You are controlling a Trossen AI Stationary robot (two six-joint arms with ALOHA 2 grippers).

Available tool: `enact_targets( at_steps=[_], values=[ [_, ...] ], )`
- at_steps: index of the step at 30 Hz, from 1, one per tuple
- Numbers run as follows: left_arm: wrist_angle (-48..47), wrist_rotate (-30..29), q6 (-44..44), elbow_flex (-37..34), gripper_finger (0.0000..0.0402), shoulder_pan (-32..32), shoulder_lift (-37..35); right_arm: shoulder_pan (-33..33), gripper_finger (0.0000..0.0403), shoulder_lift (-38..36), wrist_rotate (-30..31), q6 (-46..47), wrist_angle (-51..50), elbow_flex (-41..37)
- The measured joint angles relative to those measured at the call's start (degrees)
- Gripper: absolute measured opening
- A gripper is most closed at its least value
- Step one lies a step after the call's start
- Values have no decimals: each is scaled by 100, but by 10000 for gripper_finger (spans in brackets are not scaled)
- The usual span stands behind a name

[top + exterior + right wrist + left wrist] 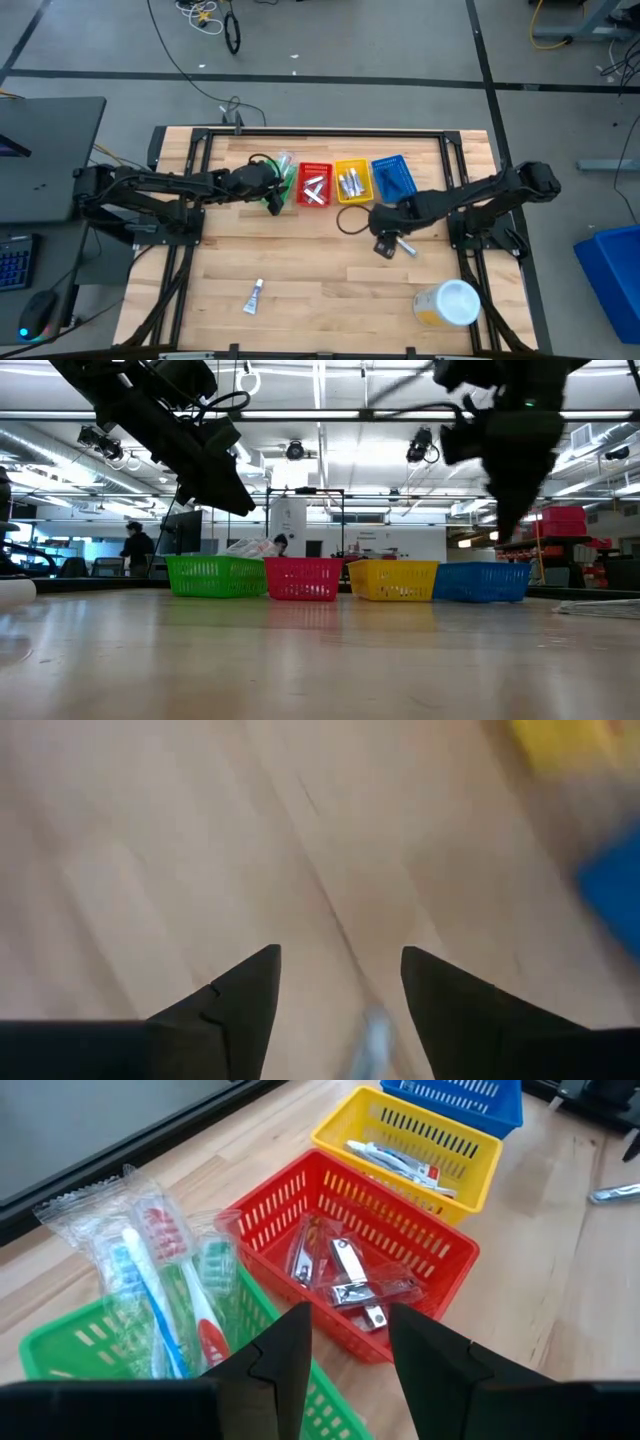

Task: Pick & Place Travel size toiletries
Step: Put the silver nail cutter into the red bin

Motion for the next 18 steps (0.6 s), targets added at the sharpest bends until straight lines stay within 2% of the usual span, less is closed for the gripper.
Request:
enact_targets(
  at_steps=[3,6,10,18],
  values=[
    [-2,-31,0,0,142,0,2,79,224,0,-10,859,-541,-172],
    [-4,-32,0,0,142,0,1,100,231,2,-418,1349,-655,-469],
    [-7,-33,33,0,142,0,2,128,236,2,-1005,1682,-530,-866],
    [-7,-16,92,0,142,0,2,201,231,2,-1090,1798,161,-1588]
  ],
)
